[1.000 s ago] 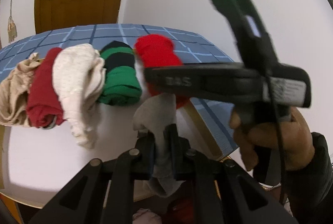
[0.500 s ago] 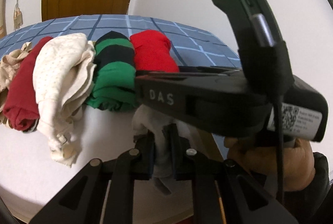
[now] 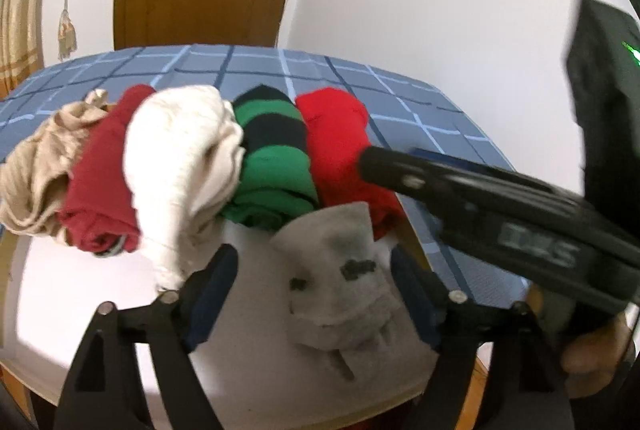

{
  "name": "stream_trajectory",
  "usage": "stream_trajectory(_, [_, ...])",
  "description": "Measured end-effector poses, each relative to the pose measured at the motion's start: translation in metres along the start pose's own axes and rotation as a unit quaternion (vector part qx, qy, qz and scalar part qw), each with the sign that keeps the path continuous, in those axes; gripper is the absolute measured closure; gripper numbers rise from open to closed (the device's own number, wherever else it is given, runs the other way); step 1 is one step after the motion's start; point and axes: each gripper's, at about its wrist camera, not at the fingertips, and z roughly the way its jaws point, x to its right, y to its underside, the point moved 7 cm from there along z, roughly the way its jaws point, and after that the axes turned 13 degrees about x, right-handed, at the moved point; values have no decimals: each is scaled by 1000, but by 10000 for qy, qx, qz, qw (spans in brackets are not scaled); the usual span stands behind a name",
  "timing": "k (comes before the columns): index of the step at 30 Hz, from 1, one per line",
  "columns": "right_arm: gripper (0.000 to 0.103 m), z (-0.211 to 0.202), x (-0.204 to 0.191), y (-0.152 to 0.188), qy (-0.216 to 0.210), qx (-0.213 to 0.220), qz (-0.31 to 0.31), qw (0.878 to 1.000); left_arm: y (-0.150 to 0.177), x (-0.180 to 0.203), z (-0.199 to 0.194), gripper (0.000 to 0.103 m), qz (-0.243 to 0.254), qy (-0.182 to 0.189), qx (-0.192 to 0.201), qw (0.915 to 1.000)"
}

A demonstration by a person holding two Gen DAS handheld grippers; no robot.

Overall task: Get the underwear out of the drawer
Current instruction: 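Lower the grey sock into the tray and open the left tool, then withdraw both open tools from the tray down into the drawer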

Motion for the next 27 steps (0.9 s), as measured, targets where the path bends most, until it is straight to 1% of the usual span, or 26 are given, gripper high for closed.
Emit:
stream_trajectory(3, [52, -18, -2, 1, 0, 135, 136, 9998, -2, 1, -5, 17, 60, -26, 42, 10000])
stream_trajectory(7, [51, -28, -3, 10, 118, 136, 193, 9997, -4, 1, -12, 16, 233, -145, 139, 9995])
stream_trajectory(9, [51, -35, -2, 15, 89, 181, 336, 9992, -6, 1, -19, 7, 317, -198, 226, 9990])
stream_trajectory(10, [51, -39, -3, 17, 81, 204, 387, 9990, -6, 1, -23, 6, 360, -253, 302, 9986])
stream_trajectory(13, [51, -48, -5, 26, 110, 241, 425, 9987, -7, -2, -32, 5, 511, -418, 455, 9968])
stream_trajectory(16, [51, -58, -8, 35, 111, 252, 483, 9985, -2, -5, -39, 4, 620, -498, 450, 9958])
stream_trajectory(19, [51, -73, -11, 44, 165, 344, 538, 9978, 4, -12, -44, 4, 617, -522, 437, 9958])
stream_trajectory(23, [51, -89, -16, 55, 121, 417, 670, 9968, 11, -16, -52, 4, 685, -575, 436, 9950])
stream_trajectory(27, [51, -100, -24, 65, 134, 444, 629, 9969, 19, -19, -60, 4, 732, -575, 411, 9948])
